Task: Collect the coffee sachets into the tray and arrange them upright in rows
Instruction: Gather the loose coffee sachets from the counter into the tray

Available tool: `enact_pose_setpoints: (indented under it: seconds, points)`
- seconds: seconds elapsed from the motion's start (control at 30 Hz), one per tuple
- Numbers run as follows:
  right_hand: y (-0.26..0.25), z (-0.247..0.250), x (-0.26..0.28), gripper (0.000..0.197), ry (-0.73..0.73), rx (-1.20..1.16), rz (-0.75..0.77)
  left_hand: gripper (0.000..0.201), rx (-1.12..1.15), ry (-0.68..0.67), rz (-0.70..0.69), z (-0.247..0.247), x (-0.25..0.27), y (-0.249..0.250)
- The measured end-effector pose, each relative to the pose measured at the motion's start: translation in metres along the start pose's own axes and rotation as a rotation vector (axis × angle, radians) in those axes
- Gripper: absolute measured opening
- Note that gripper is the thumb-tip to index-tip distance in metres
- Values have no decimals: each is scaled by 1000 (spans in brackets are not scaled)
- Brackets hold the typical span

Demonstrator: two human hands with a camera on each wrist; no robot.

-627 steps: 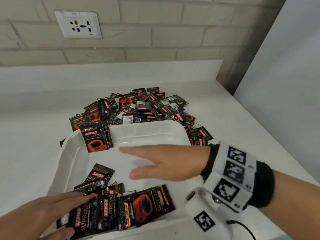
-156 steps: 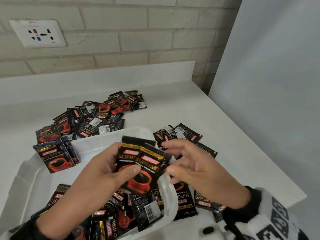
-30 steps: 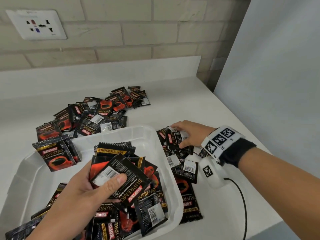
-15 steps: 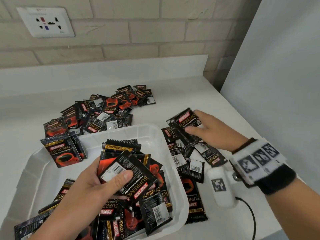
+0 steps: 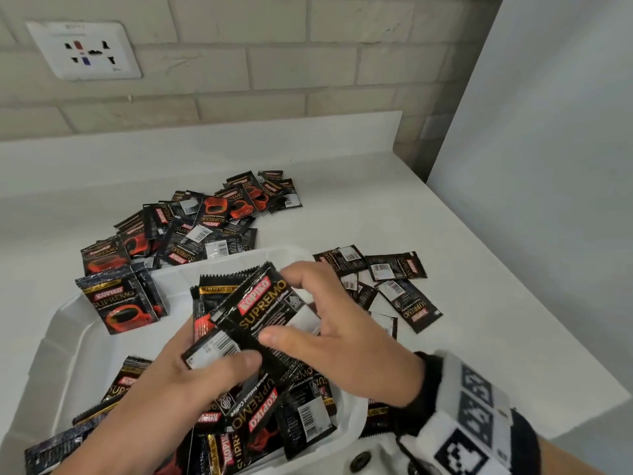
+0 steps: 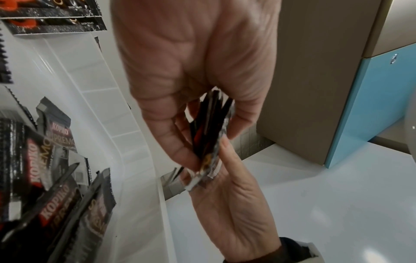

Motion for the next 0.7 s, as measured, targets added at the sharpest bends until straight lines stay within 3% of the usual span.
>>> enact_pose_setpoints:
  seconds: [0.07, 0.23, 0.57, 0.7]
  points:
    - [-1, -4, 0, 50, -7, -27, -5, 69, -31, -14, -43, 1, 2, 1]
    - [-4, -12, 2, 56, -54, -57, -6, 86, -26, 7, -91, 5, -2, 1]
    - [-11, -17, 6, 62, -176, -170, -72, 77, -84, -3, -195, 1, -6, 3]
    - [-8, -15, 7, 66, -241, -104, -58, 58, -169, 21, -218, 4, -4, 10]
Point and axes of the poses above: each hand's wrist, its own x-axis away from the middle knuckle, its own z-axis out of the back of the hand, y = z × x, the point moved 1 cm from there along -x, towards the middle knuckle, and after that the axes turned 11 degrees about z, right-handed, at the moved point
